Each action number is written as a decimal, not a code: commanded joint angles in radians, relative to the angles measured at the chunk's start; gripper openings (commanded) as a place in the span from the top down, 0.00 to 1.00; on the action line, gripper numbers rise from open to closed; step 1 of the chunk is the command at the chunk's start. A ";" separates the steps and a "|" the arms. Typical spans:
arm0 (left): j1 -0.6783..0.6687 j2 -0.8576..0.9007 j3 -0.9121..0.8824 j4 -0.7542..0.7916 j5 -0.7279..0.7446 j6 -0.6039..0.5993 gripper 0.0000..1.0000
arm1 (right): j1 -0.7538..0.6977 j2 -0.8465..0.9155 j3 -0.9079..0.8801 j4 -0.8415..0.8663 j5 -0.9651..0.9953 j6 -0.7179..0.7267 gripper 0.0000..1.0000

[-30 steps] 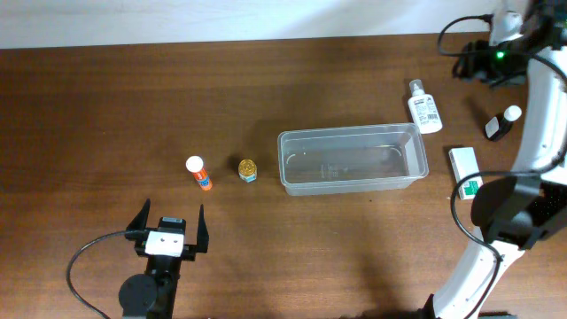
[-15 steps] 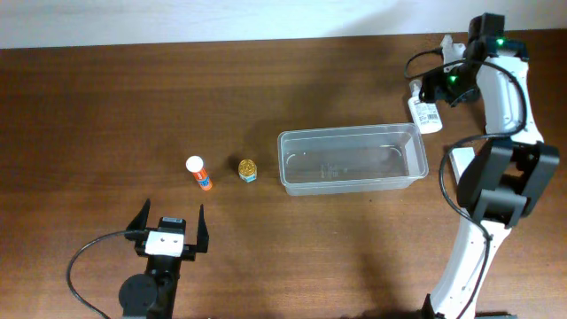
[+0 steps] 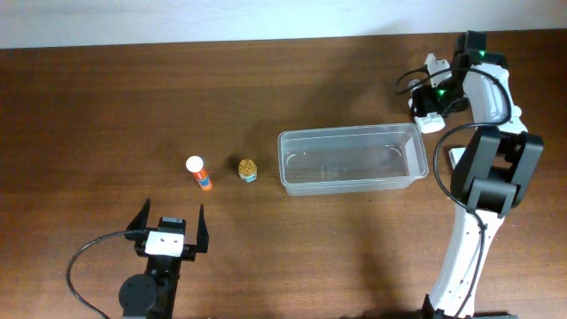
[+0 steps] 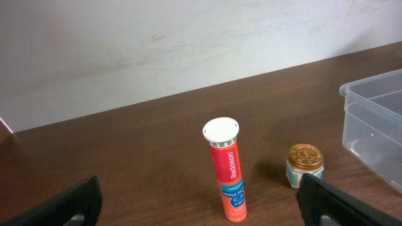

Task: Pack container
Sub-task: 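Lift the white pump bottle with the right gripper toward the container, then lower the bottle into the clear container and open the right gripper, then move the right gripper over the white-green Panadol box, then lower the right gripper and grasp the Panadol box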

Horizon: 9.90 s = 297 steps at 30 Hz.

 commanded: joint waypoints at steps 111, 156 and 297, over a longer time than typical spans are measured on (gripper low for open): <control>0.006 -0.006 -0.002 -0.006 -0.003 0.016 0.01 | 0.016 -0.689 -0.375 -0.373 0.067 0.372 0.49; 0.006 -0.006 -0.002 -0.006 -0.004 0.016 0.01 | 0.079 -0.543 -0.661 -0.105 -0.048 0.276 0.96; 0.006 -0.006 -0.002 -0.006 -0.004 0.016 0.01 | -0.216 -0.396 -0.176 -0.382 -0.170 -0.026 0.66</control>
